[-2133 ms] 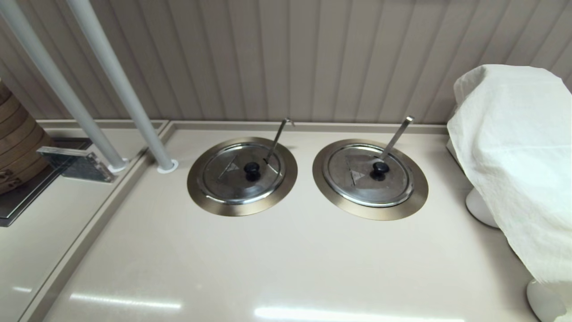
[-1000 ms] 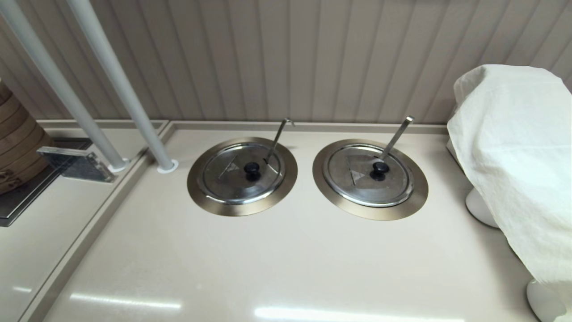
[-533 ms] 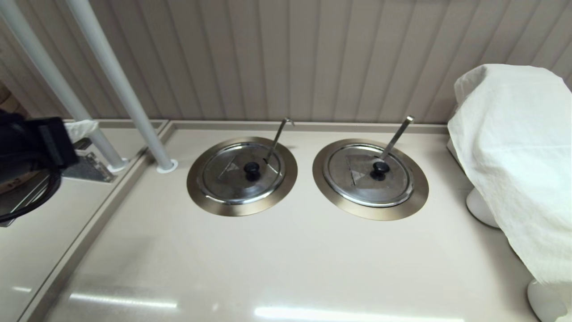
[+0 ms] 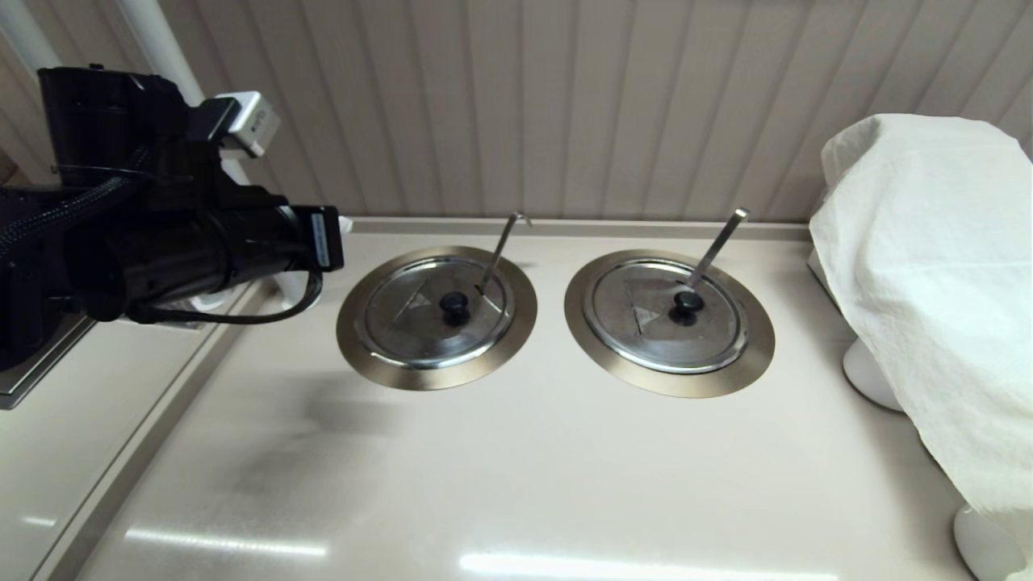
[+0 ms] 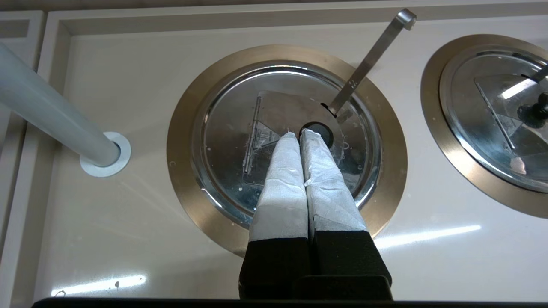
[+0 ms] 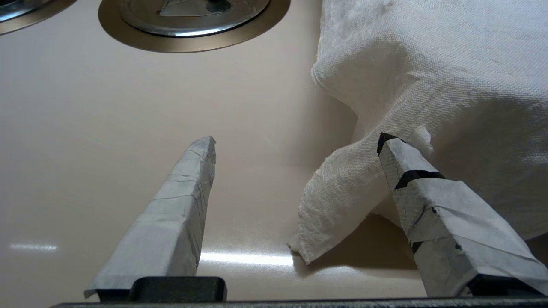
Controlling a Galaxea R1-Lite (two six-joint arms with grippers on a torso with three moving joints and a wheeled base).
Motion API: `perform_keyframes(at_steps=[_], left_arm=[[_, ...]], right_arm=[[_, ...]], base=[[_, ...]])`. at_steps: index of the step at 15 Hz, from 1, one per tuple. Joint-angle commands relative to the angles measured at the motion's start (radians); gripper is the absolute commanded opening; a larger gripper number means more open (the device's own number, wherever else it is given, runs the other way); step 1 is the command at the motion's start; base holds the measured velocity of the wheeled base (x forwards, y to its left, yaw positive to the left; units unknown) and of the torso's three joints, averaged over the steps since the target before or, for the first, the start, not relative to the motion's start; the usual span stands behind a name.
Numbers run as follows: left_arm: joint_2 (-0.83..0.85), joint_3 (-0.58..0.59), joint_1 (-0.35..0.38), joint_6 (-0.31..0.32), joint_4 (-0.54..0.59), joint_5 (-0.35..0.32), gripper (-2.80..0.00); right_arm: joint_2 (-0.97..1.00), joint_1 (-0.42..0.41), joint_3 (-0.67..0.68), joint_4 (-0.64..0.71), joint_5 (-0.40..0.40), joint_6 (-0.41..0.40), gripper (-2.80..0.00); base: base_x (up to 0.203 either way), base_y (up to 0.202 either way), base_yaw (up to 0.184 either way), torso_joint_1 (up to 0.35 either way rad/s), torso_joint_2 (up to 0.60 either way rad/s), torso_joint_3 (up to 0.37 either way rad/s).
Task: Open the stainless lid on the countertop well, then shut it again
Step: Open the lid
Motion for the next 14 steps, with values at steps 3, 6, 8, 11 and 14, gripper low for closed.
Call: perform_keyframes(at_steps=[3, 6, 8, 11, 14], left_arm=[[0.018, 0.012, -0.002, -0.024, -0.005, 0.0, -2.8], [0.057, -0.021, 0.002, -0.055, -0.008, -0.001, -2.8], [0.107, -0.035, 0.002, -0.054, -0.02, 0.006, -2.8], [0.234, -0.048, 0.002, -0.071, -0.183, 0.027, -2.8], [0.332, -0.041, -0.007, -0.076, -0.335, 0.076, -2.8]], right_arm=[[0.0, 0.0, 0.0, 0.0, 0.0, 0.0, 0.0], [0.0, 0.0, 0.0, 0.0, 0.0, 0.0, 0.0], [0.0, 0.0, 0.0, 0.0, 0.0, 0.0, 0.0], [0.0, 0.0, 0.0, 0.0, 0.0, 0.0, 0.0], [0.0, 0.0, 0.0, 0.0, 0.0, 0.0, 0.0]], base=[[0.0, 0.0, 0.0, 0.0, 0.0, 0.0], [0.0, 0.0, 0.0, 0.0, 0.0, 0.0], [0.0, 0.0, 0.0, 0.0, 0.0, 0.0], [0.0, 0.0, 0.0, 0.0, 0.0, 0.0], [0.0, 0.0, 0.0, 0.0, 0.0, 0.0]])
